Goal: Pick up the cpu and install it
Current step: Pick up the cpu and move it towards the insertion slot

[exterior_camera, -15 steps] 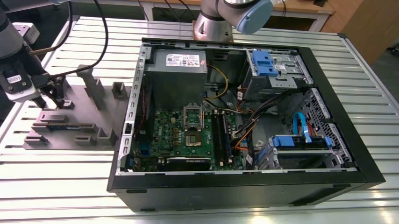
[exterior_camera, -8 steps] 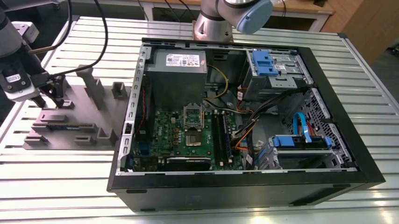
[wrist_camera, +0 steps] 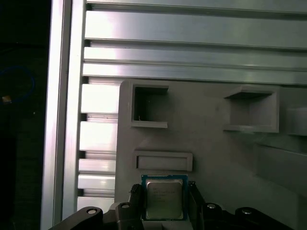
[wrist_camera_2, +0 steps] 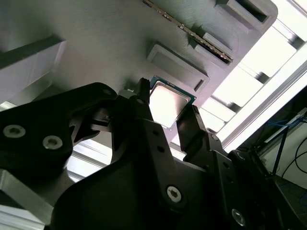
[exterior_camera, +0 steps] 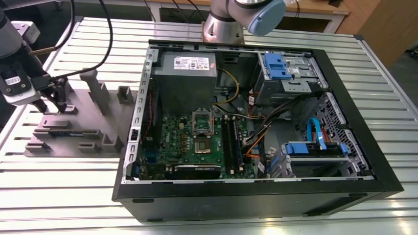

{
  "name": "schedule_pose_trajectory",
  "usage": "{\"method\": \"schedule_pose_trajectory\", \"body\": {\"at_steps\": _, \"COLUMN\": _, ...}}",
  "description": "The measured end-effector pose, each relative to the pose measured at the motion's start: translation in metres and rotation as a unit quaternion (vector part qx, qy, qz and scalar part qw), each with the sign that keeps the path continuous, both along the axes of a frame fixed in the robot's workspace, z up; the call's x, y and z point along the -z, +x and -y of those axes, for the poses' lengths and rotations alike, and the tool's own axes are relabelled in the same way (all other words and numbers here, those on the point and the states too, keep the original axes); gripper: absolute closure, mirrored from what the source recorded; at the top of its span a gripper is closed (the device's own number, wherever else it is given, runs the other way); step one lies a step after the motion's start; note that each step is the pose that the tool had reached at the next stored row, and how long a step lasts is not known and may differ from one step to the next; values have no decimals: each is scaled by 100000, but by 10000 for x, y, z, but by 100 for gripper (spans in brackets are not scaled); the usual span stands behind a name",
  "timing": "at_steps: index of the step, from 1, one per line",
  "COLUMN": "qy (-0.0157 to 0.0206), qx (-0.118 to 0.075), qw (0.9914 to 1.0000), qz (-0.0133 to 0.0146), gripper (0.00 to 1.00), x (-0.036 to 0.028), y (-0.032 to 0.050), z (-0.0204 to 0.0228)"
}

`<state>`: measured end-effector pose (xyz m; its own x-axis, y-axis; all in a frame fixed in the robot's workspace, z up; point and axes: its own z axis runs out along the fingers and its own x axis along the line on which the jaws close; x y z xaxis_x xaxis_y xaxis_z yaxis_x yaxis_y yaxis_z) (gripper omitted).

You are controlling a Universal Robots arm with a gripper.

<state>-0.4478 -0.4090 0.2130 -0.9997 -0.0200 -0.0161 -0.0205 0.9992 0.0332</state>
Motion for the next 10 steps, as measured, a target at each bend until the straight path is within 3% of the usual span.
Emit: {"method": "schedule_pose_trajectory", "body": {"at_steps": 10, "qy": -1, "qx": 2, "qw": 100000, "qz": -4, "gripper": 53, "x": -20, "y": 0, "z": 0}}
